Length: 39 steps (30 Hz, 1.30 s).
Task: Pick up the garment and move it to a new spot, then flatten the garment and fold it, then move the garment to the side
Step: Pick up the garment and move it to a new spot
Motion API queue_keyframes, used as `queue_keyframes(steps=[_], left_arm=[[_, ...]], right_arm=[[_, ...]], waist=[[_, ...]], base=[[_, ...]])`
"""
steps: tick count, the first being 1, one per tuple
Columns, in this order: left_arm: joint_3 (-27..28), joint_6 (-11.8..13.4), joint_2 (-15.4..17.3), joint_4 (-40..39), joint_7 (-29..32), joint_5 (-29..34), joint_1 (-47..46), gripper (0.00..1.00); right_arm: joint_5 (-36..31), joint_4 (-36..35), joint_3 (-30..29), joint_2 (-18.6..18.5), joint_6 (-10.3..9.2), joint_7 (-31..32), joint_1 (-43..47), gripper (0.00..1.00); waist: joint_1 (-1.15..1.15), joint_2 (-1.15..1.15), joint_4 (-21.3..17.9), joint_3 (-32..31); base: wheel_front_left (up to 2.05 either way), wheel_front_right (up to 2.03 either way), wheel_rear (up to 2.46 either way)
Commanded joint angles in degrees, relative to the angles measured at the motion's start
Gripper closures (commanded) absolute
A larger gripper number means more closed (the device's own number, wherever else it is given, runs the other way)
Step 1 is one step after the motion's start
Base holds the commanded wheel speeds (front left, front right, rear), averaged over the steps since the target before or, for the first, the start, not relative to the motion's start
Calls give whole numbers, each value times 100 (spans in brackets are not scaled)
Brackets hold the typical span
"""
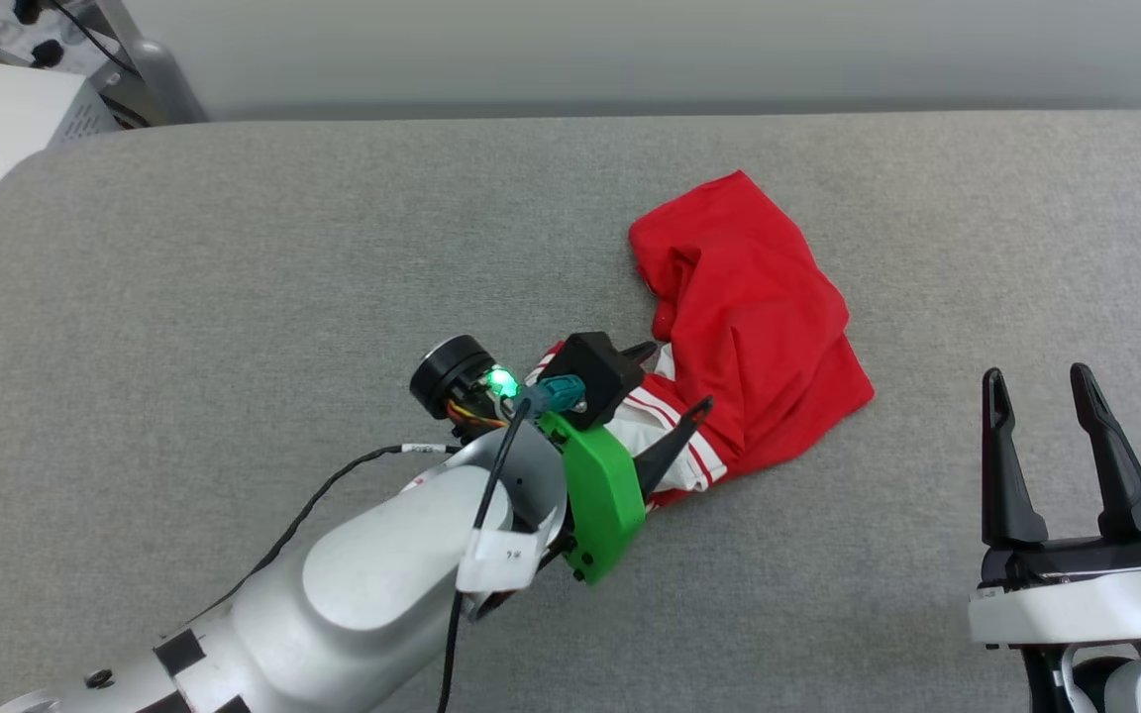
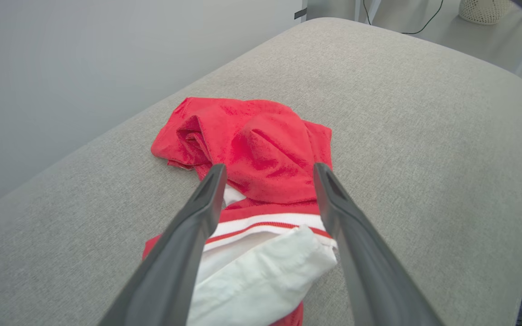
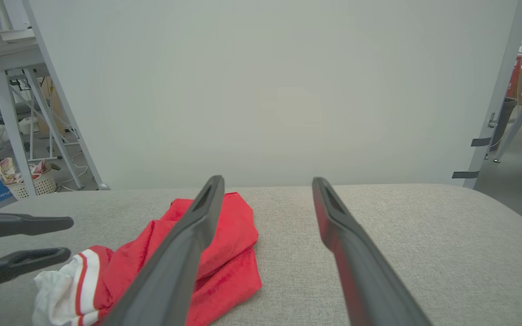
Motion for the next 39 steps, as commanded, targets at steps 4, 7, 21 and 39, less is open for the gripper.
queue_keyframes(steps=[4, 7, 21, 39], left_arm=[[286, 453, 218, -234, -514, 79, 368, 0], [567, 868, 400, -314, -1030, 149, 596, 0], [2886, 2253, 807, -1235, -1502, 1090, 2567, 0], [4966, 1063, -372, -1379, -1503, 2531, 4575, 0]], right_arm=[[-57, -12, 8, 6, -5, -27, 161, 0], [-95, -21, 8, 6, -5, -27, 218, 0], [-69, 125, -66, 6, -5, -27, 363, 0], [156, 779, 60, 6, -5, -27, 632, 0]], waist=[[0, 0, 349, -420], [0, 0, 433, -523], [0, 0, 549, -716], [0, 0, 518, -961]], base=[[0, 0, 0], [0, 0, 0], [0, 0, 0], [0, 0, 0]])
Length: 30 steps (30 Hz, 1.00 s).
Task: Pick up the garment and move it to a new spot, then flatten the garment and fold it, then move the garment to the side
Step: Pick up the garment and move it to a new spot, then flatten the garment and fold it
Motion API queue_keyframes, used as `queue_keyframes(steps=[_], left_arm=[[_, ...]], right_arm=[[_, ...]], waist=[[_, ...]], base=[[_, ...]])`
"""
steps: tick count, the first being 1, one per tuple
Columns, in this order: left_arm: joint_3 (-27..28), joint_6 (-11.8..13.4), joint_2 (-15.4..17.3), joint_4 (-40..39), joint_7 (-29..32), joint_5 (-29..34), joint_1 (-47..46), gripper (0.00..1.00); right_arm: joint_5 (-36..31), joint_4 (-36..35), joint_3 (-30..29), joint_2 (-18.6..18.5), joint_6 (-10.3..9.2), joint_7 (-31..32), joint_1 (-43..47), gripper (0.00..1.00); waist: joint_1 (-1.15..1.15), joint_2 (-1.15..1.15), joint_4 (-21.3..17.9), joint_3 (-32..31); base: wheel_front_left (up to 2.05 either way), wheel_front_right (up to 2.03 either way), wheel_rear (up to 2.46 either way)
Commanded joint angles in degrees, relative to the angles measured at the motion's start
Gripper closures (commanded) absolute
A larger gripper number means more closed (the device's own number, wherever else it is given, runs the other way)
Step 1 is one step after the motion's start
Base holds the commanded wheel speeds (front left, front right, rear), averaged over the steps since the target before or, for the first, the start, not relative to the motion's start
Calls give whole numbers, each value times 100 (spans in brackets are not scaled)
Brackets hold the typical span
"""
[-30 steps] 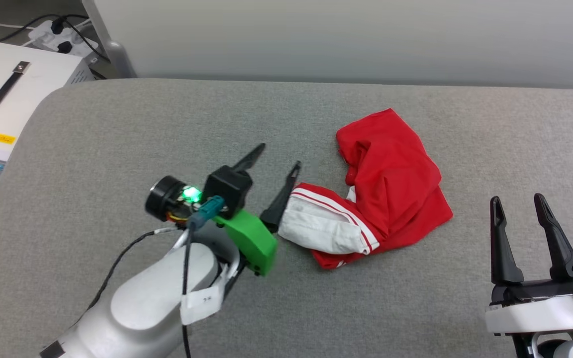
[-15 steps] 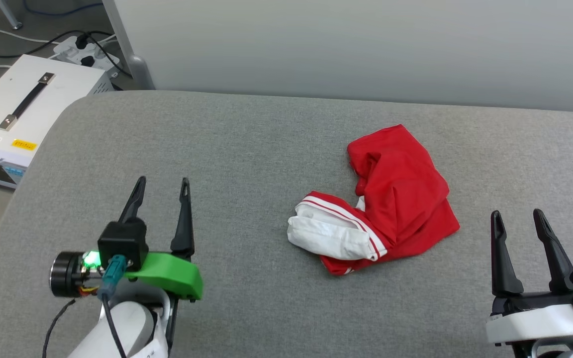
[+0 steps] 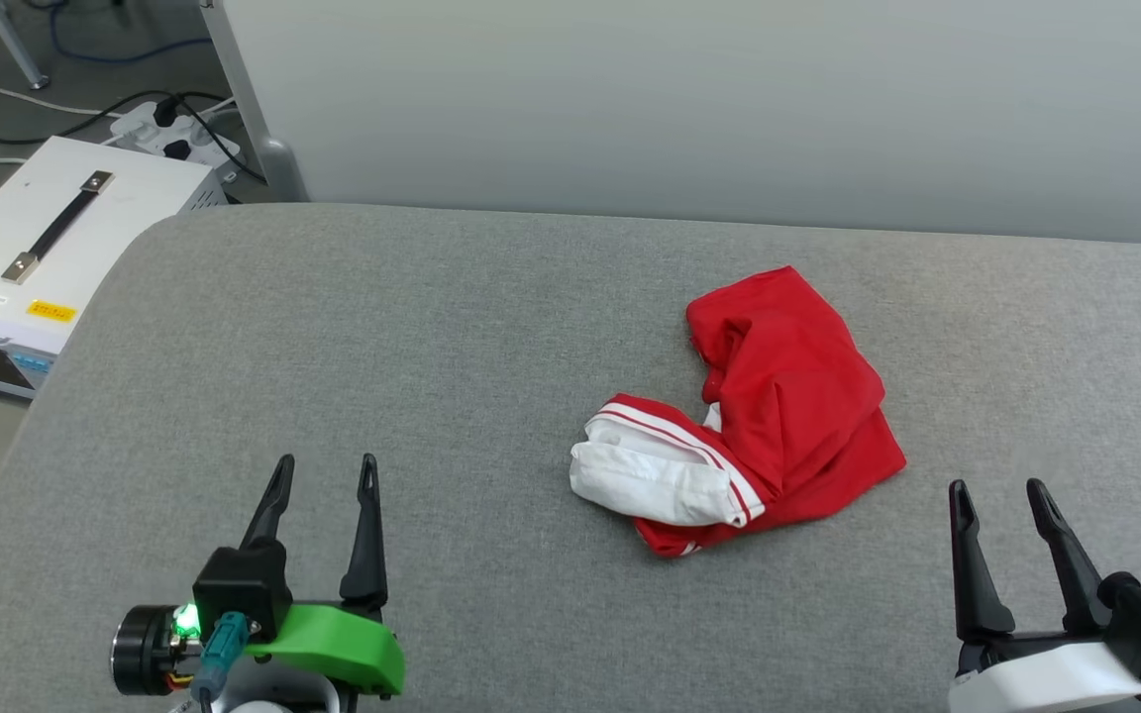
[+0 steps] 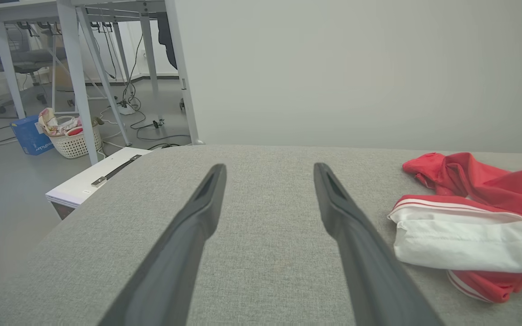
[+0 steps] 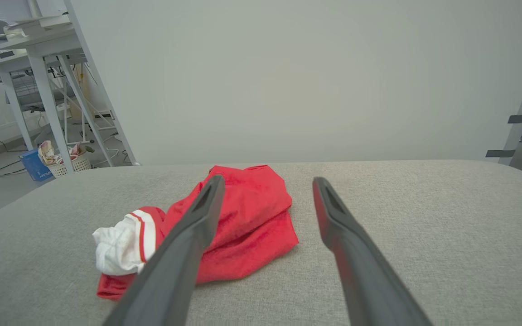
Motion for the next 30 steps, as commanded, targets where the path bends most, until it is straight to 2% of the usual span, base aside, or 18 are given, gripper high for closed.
queue_keyframes(steps=[1, 7, 15, 16, 30], left_arm=[[110, -115, -110, 40, -33, 130, 134, 0], [507, -465, -420, 161, -33, 444, 338, 0], [931, -810, -708, 244, -33, 791, 484, 0], [1033, -921, -794, 283, -33, 902, 485, 0], [1378, -1215, -1031, 369, -34, 1226, 505, 0]], right_arm=[[48, 62, 26, -3, -5, -27, 96, 0], [98, 229, 100, -3, -5, -27, 213, 0], [127, 315, 136, -3, -5, -27, 288, 0], [129, 331, 149, -3, -5, -27, 281, 0], [32, 247, 140, -4, -5, -27, 223, 0]], waist=[[0, 0, 5, -41], [0, 0, 17, -132], [0, 0, 46, -148], [0, 0, 62, -141], [0, 0, 85, -142]], base=[[0, 0, 0], [0, 0, 0], [0, 0, 0], [0, 0, 0], [0, 0, 0]])
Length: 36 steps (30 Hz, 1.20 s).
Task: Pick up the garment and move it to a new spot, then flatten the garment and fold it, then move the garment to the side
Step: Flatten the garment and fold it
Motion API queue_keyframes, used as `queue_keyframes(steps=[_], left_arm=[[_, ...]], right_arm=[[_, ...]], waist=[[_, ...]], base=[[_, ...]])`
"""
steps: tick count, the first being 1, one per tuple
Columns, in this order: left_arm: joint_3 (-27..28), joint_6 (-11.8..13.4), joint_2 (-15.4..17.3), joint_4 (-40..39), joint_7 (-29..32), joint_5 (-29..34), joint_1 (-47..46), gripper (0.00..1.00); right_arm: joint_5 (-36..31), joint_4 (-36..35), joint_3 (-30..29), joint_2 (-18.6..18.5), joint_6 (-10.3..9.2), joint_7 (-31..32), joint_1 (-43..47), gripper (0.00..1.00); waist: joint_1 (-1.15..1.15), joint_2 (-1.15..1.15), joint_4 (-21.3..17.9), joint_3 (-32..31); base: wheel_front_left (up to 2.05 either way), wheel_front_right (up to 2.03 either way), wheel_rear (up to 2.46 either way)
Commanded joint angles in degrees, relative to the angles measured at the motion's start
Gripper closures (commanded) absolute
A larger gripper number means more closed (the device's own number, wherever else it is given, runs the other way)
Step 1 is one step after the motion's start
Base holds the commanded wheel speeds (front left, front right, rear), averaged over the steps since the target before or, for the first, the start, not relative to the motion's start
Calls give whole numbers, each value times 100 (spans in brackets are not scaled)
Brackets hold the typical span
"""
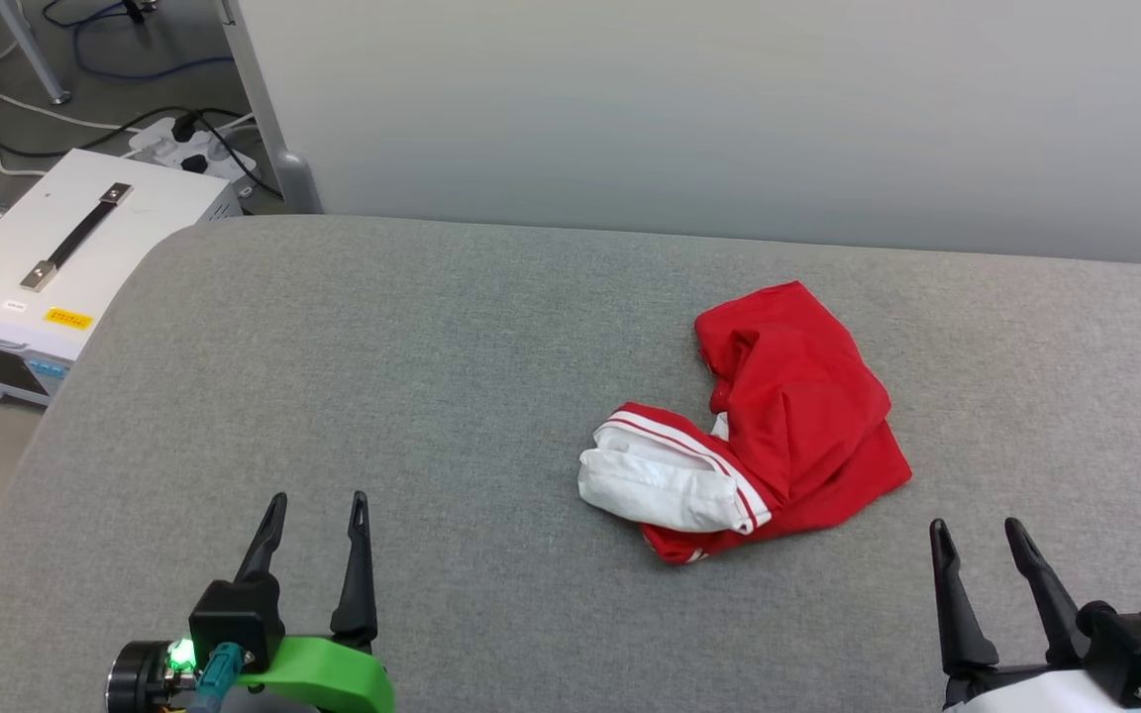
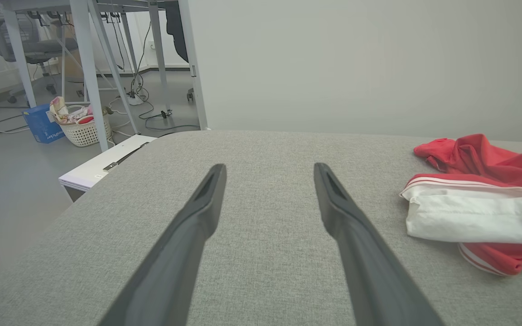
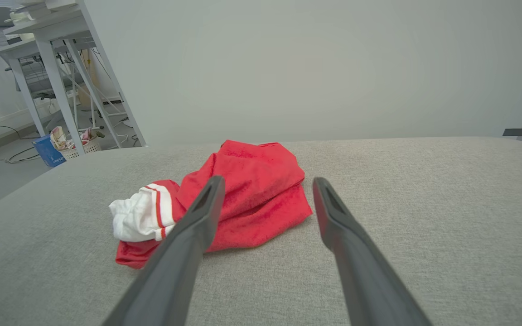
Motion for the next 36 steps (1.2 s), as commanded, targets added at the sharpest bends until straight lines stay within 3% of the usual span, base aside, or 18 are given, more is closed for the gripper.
queue_keyframes(steps=[1, 5, 9, 13, 17, 22, 27, 33, 36], left_arm=[[33, -32, -39, 10, -34, 45, 89, 0], [97, -73, -85, -8, -34, 90, 47, 0], [133, -114, -130, -33, -34, 129, -107, 0], [150, -145, -169, -74, -34, 170, -299, 0], [158, -167, -205, -110, -34, 191, -470, 0], [160, -176, -240, -165, -34, 199, -645, 0], [133, -174, -264, -239, -34, 187, -831, 0], [56, -125, -283, -351, -34, 101, -1148, 0], [-25, -78, -285, -362, -34, 12, -1258, 0]], right_arm=[[-81, -81, -45, -21, -5, -28, -44, 0], [-151, -331, -164, -214, -5, -28, -437, 0], [-159, -599, -279, -682, -5, -28, -1177, 0], [-21, -507, -22, -1396, -5, -28, -2078, 0], [550, 256, 758, -2207, -5, 127, -2965, 0], [1754, 809, 2022, -3048, -5, 1723, -3970, 0], [2923, 1123, 2874, -3651, -5, 3421, -4586, 0], [3981, 1667, 3473, -3768, -5, 5245, -5199, 0], [4020, 1971, 3599, -3623, -5, 5371, -5399, 0]], waist=[[0, 0, -4, 19], [0, 0, -25, 122], [0, 0, -21, 333], [0, 0, -11, 586], [0, 0, 13, 813], [0, 0, 62, 1083], [0, 0, 151, 1384], [0, 0, 344, 1913], [0, 0, 419, 2098]], base=[[0, 0, 0], [0, 0, 0], [0, 0, 0], [0, 0, 0], [0, 0, 0], [0, 0, 0], [0, 0, 0], [0, 0, 0], [0, 0, 0]])
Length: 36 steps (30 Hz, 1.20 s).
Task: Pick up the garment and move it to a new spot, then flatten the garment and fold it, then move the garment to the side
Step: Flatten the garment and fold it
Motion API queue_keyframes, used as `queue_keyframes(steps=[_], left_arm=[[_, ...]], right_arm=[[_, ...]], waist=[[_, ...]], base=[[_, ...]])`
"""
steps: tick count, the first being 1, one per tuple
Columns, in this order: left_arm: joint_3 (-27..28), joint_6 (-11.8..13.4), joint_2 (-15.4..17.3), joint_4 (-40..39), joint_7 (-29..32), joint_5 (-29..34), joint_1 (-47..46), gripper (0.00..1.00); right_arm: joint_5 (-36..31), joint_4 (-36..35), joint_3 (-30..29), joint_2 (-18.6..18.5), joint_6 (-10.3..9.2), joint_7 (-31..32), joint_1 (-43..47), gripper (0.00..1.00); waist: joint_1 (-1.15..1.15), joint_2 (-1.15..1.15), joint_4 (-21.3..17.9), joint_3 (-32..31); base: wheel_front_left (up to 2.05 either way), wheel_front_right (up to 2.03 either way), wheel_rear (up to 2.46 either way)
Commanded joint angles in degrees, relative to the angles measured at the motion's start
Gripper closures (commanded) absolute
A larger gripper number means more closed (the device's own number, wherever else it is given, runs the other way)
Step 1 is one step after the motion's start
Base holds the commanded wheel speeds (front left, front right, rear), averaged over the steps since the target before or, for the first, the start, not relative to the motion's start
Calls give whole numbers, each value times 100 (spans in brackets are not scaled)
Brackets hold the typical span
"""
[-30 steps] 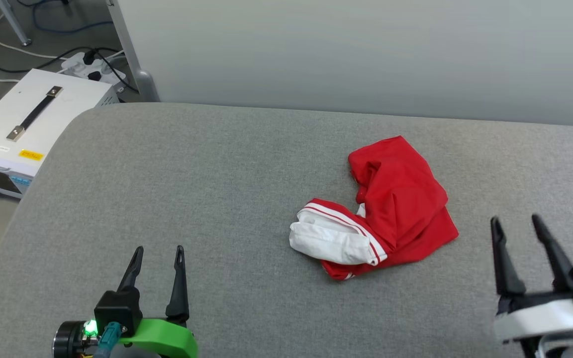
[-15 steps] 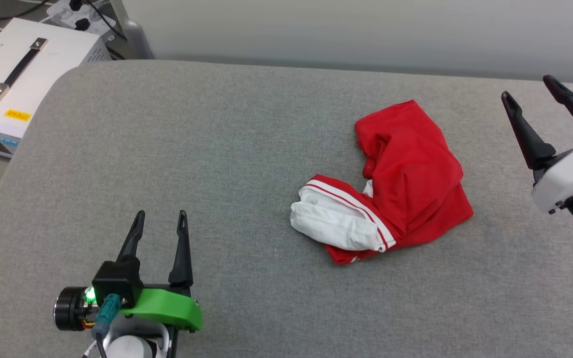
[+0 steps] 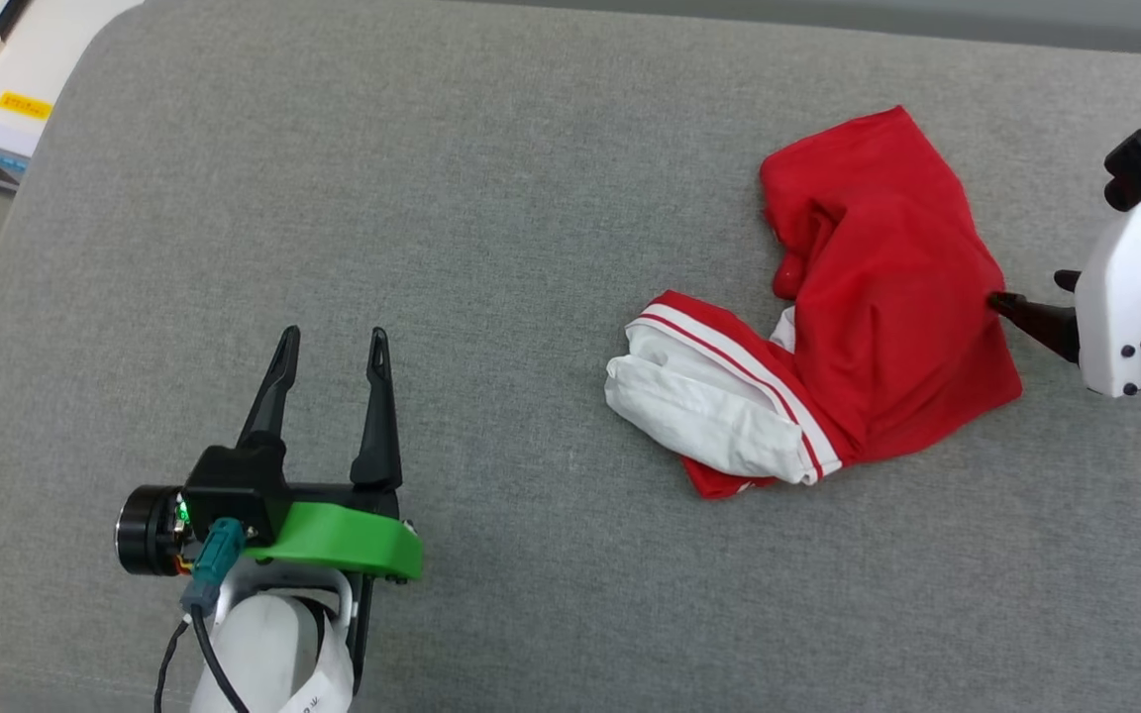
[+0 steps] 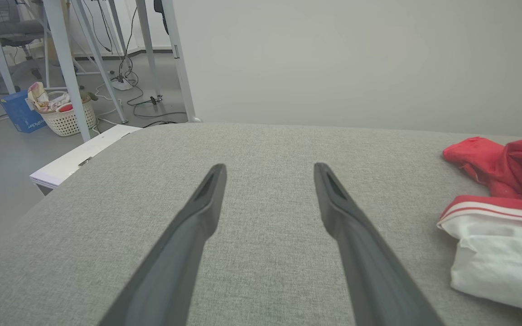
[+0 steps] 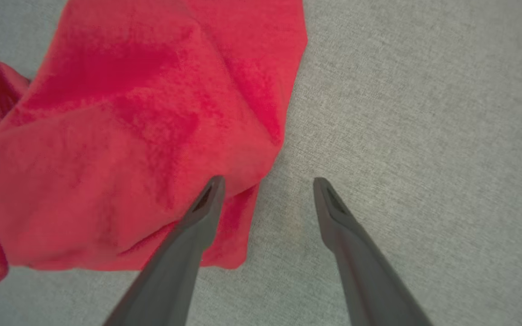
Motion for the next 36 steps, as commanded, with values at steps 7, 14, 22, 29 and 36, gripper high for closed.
queue_keyframes(steps=[7, 14, 22, 29, 36], left_arm=[[-94, 134, -29, 11, -34, -114, -251, 0], [-89, 179, -30, 93, -34, -115, -222, 0], [12, 131, -30, 165, -34, -16, 59, 0], [113, 87, -30, 193, -34, 74, 414, 0], [207, 50, -30, 168, -34, 140, 690, 0]], right_arm=[[148, 634, 535, 386, -5, -89, -54, 0], [387, 780, 1055, 487, -5, -588, 254, 76], [378, -9, 1278, -75, -5, -2325, 177, 100], [387, -893, 890, -731, -5, -3409, 721, 100], [276, -1654, -203, -1274, -5, -3762, 1675, 100]], waist=[[0, 0, 247, 457], [0, 0, 212, 320], [0, 0, 12, -294], [0, 0, -179, -767], [0, 0, -335, -1055]], base=[[0, 0, 0], [0, 0, 0], [0, 0, 0], [0, 0, 0], [0, 0, 0]])
